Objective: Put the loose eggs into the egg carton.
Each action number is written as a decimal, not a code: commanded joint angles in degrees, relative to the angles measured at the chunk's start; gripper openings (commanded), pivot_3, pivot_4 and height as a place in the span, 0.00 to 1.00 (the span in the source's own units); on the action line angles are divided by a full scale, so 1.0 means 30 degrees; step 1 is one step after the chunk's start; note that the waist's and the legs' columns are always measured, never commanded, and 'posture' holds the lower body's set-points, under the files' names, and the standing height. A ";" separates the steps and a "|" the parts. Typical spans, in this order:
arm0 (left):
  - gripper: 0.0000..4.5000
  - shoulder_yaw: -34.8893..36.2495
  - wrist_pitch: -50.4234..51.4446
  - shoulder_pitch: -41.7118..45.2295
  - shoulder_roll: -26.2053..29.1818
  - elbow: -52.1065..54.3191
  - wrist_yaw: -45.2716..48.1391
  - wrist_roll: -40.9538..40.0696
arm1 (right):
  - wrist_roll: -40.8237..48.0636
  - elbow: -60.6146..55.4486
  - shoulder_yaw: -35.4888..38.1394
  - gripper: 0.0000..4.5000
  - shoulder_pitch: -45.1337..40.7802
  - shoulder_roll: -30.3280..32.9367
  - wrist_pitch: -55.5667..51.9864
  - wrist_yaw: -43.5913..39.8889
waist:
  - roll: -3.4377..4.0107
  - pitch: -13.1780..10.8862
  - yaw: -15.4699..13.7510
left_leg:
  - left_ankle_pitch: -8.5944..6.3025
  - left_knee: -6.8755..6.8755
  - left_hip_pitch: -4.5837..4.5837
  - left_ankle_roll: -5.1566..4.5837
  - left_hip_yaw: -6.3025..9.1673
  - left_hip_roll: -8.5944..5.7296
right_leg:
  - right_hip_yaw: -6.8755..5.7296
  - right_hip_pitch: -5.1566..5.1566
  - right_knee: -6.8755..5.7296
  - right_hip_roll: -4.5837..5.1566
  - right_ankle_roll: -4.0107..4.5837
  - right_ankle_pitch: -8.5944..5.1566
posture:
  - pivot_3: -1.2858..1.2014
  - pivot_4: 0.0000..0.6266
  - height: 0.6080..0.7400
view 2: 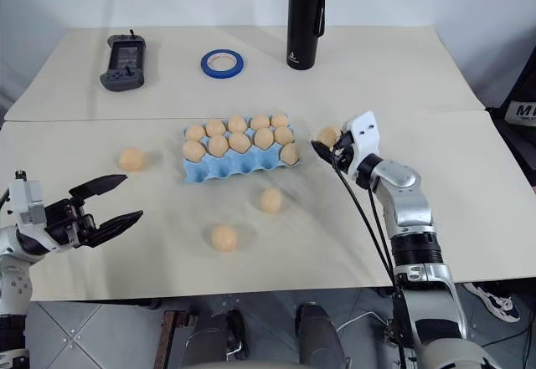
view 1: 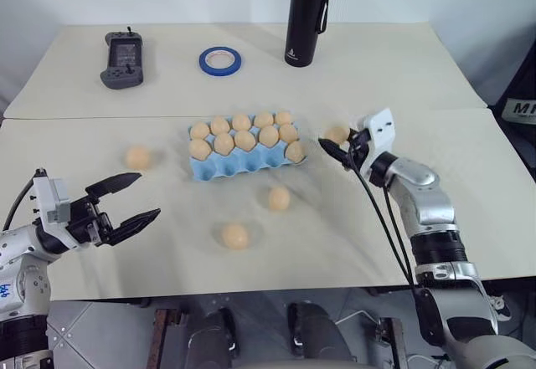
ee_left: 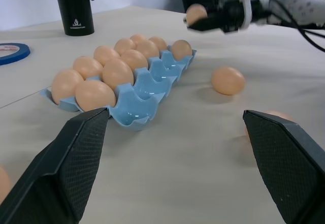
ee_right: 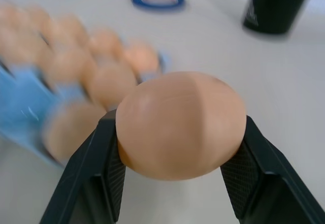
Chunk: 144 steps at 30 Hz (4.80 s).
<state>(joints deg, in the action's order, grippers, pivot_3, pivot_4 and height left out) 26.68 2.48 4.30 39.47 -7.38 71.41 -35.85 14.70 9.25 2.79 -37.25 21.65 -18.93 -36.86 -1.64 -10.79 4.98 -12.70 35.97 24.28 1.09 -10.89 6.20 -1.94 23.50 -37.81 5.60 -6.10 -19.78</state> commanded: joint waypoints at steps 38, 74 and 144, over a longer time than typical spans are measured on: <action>1.00 0.0668 -0.0918 -0.0570 -0.0247 0.1123 -0.1252 -0.0588 | 0.1863 -0.5021 -0.2262 0.99 0.0121 -0.0329 -0.3710 -0.2950 | -0.0006 0.0003 -0.0049 | -0.0071 -0.0039 0.0008 -0.0057 -0.0059 0.0020 | -0.0009 0.0038 0.0053 -0.0004 0.0030 0.0010 | 0.52 0.24 1.00; 1.00 0.0101 -0.3993 0.0103 0.0785 -0.3403 0.4915 -0.0170 | 0.1653 -0.6416 -0.4813 0.99 0.3945 0.0775 -0.2249 -0.4048 | -0.0027 0.0013 -0.0046 | -0.0151 0.0012 -0.0013 -0.0024 -0.0198 0.0187 | -0.0300 0.0063 0.0125 0.0017 0.0146 0.0066 | 0.52 0.24 1.00; 1.00 0.0601 -0.5086 0.0815 0.0713 -0.4451 0.3981 -0.0158 | 0.3809 -0.6445 -0.1162 0.99 0.5355 0.5966 -0.0669 -1.1046 | -0.0053 0.0027 -0.0056 | -0.0194 0.0036 -0.0042 0.0024 -0.0243 0.0233 | -0.0417 0.0080 0.0118 -0.0004 0.0174 0.0077 | 0.52 0.24 1.00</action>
<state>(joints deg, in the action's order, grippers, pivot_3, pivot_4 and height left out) 26.96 -11.69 6.32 40.50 -20.07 82.50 -35.97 24.07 -8.73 -3.40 -21.43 38.47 -22.38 -68.40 -1.80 -10.71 4.81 -13.27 36.09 24.16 1.15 -11.63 6.89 -3.18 23.75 -37.45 5.61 -5.58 -19.55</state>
